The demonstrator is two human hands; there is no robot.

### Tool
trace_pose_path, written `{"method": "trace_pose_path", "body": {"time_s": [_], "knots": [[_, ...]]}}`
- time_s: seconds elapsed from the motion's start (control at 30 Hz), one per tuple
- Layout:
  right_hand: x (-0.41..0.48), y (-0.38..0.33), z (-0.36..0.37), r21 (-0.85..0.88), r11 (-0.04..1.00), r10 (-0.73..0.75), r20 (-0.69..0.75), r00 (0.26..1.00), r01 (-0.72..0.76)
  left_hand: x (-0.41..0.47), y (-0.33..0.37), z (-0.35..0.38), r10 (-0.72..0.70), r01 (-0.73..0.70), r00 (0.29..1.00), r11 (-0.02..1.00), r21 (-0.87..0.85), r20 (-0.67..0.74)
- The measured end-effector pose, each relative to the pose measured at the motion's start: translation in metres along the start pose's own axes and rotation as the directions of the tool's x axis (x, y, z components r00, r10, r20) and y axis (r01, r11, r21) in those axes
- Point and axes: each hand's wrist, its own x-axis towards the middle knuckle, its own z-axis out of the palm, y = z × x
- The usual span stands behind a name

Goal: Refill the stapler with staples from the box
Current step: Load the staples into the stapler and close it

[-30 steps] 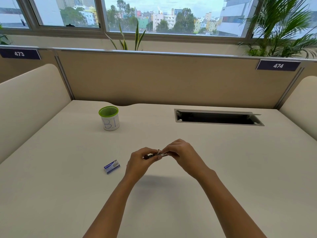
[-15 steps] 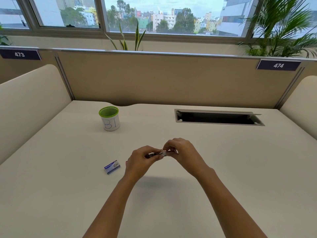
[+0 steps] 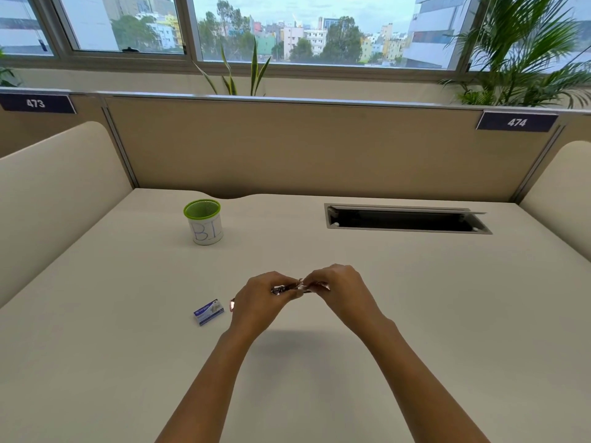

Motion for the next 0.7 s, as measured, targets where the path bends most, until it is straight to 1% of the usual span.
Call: {"method": "trace_pose_path", "body": {"time_s": [0.03, 0.07, 0.13, 0.17, 0.23, 0.3, 0.33, 0.4, 0.47, 0.5, 0.53, 0.57, 0.6, 0.7], "knots": [[-0.002, 0.002, 0.002, 0.041, 0.998, 0.05, -0.019, 0.999, -0.049, 0.001, 0.001, -0.002, 0.0, 0.0, 1.0, 0.998, 0.059, 0.005], [-0.003, 0.004, 0.004, 0.114, 0.987, 0.118, -0.04, 0.992, -0.113, 0.003, 0.003, -0.003, 0.026, -0.028, 1.0, 0.987, 0.16, 0.014], [-0.006, 0.008, 0.009, 0.27, 0.934, 0.261, -0.061, 0.964, -0.236, 0.007, 0.009, -0.007, 0.103, -0.119, 0.993, 0.906, 0.407, 0.061], [-0.007, 0.011, 0.012, 0.319, 0.901, 0.323, -0.042, 0.945, -0.294, 0.01, 0.012, -0.008, 0.123, -0.154, 0.988, 0.852, 0.501, 0.095], [-0.01, 0.015, 0.019, 0.375, 0.824, 0.432, 0.07, 0.899, -0.425, 0.014, 0.018, -0.011, 0.103, -0.183, 0.981, 0.765, 0.617, 0.163], [-0.013, 0.017, 0.027, 0.457, 0.697, 0.508, 0.23, 0.83, -0.553, 0.017, 0.024, -0.012, 0.08, -0.2, 0.976, 0.703, 0.682, 0.204], [-0.014, 0.018, 0.031, 0.515, 0.603, 0.528, 0.315, 0.789, -0.609, 0.018, 0.026, -0.011, 0.085, -0.212, 0.973, 0.685, 0.697, 0.212], [-0.015, 0.017, 0.036, 0.622, 0.391, 0.512, 0.465, 0.722, -0.678, 0.018, 0.028, -0.01, 0.112, -0.24, 0.968, 0.665, 0.708, 0.223], [-0.015, 0.014, 0.036, 0.711, 0.169, 0.479, 0.546, 0.687, -0.683, 0.016, 0.027, -0.01, 0.15, -0.267, 0.963, 0.656, 0.706, 0.225], [-0.014, 0.013, 0.035, 0.747, 0.075, 0.475, 0.556, 0.682, -0.661, 0.015, 0.024, -0.009, 0.172, -0.281, 0.96, 0.655, 0.701, 0.223], [-0.013, 0.014, 0.033, 0.776, 0.009, 0.48, 0.55, 0.683, -0.631, 0.014, 0.021, -0.008, 0.194, -0.292, 0.956, 0.656, 0.695, 0.219], [-0.012, 0.014, 0.031, 0.797, -0.026, 0.49, 0.536, 0.687, -0.603, 0.012, 0.018, -0.006, 0.211, -0.301, 0.954, 0.66, 0.689, 0.214], [-0.01, 0.015, 0.029, 0.813, -0.038, 0.498, 0.519, 0.695, -0.58, 0.011, 0.014, -0.005, 0.221, -0.304, 0.952, 0.666, 0.681, 0.21], [-0.009, 0.015, 0.025, 0.846, -0.005, 0.494, 0.465, 0.735, -0.533, 0.008, 0.007, 0.0, 0.235, -0.303, 0.953, 0.696, 0.651, 0.191]]}}
